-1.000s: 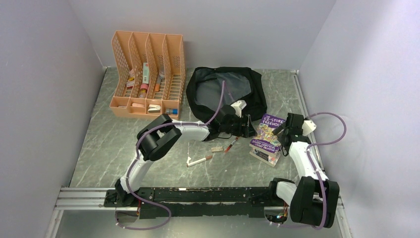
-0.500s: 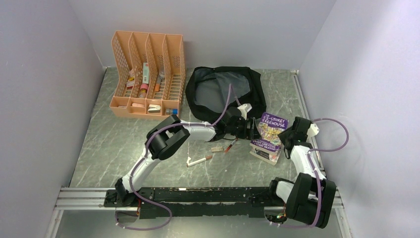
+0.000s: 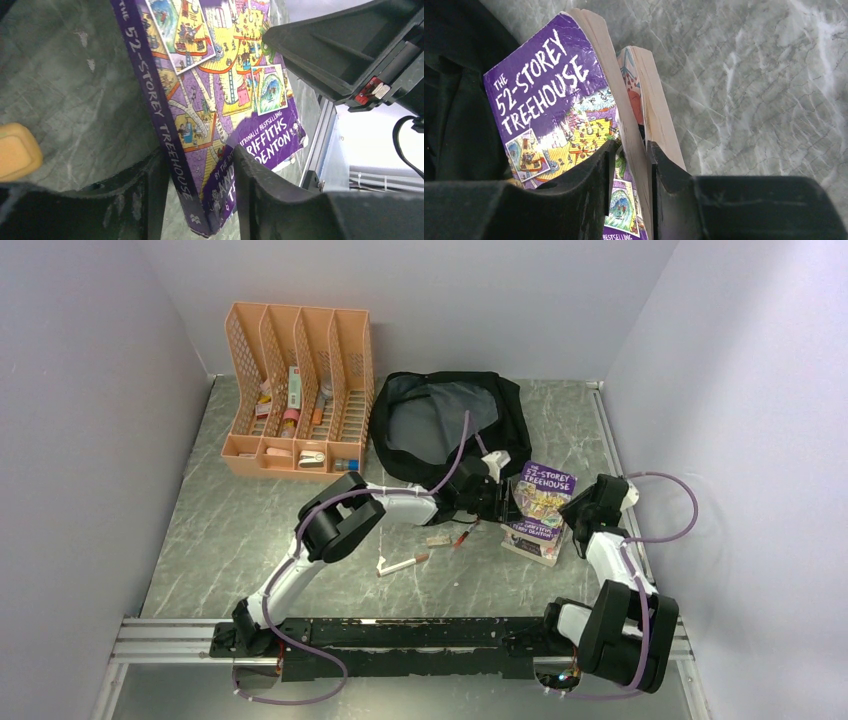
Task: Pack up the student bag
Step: Pick up the book from the center of the board.
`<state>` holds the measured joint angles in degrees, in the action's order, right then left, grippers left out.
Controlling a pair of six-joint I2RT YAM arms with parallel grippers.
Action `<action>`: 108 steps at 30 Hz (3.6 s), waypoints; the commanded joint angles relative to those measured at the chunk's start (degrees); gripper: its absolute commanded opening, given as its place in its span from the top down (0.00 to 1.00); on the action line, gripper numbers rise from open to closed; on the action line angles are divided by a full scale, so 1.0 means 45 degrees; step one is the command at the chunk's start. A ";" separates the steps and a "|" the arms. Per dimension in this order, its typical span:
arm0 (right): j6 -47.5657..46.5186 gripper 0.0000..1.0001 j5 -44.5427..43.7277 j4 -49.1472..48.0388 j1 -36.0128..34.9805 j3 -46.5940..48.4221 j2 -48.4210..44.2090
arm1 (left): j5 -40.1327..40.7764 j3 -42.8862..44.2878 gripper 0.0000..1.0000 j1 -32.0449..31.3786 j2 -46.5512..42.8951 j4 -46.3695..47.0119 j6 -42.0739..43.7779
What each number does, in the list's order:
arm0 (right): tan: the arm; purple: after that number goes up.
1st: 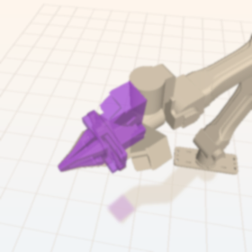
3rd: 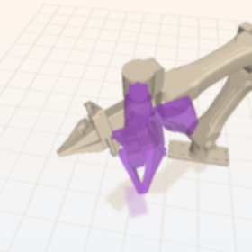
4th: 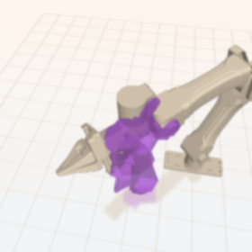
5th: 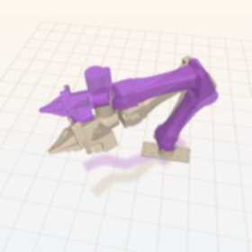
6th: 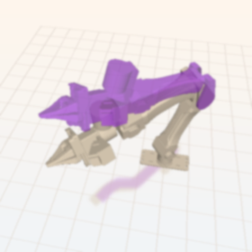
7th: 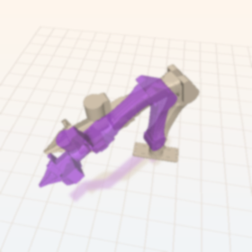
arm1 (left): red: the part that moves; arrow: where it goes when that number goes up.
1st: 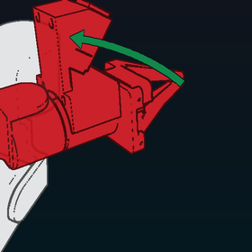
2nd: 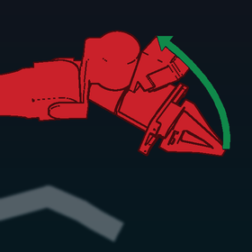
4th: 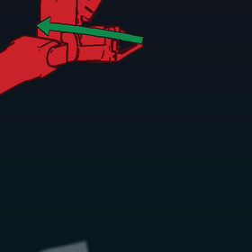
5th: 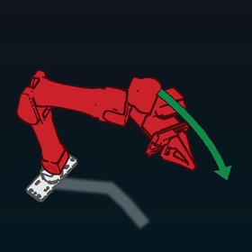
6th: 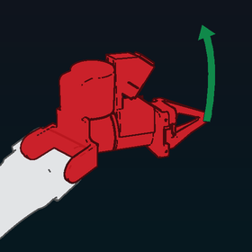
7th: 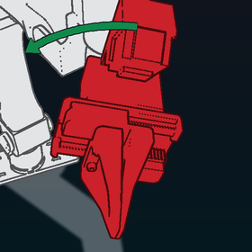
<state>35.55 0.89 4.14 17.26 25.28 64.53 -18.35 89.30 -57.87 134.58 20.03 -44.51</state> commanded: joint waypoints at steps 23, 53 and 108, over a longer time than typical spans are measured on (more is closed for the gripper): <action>-0.0012 0.20 0.2327 0.3359 -0.0269 0.3249 -0.3102 | 0.1249 0.0557 0.95 0.0003 -0.4467 -0.3506 0.4958; -0.4405 0.20 1.4124 -0.7519 -0.6354 0.5703 -0.0334 | 0.1041 -0.5477 0.95 0.2781 -1.7838 -0.9825 1.0527; 0.7118 1.00 1.4950 -2.0447 -0.8464 0.6583 0.1358 | -0.2611 -0.6941 0.09 0.2781 -1.9947 -0.4881 0.8587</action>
<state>51.24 73.17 -67.90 -20.95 53.30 67.57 -24.97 58.39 -45.21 42.57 -10.00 -3.40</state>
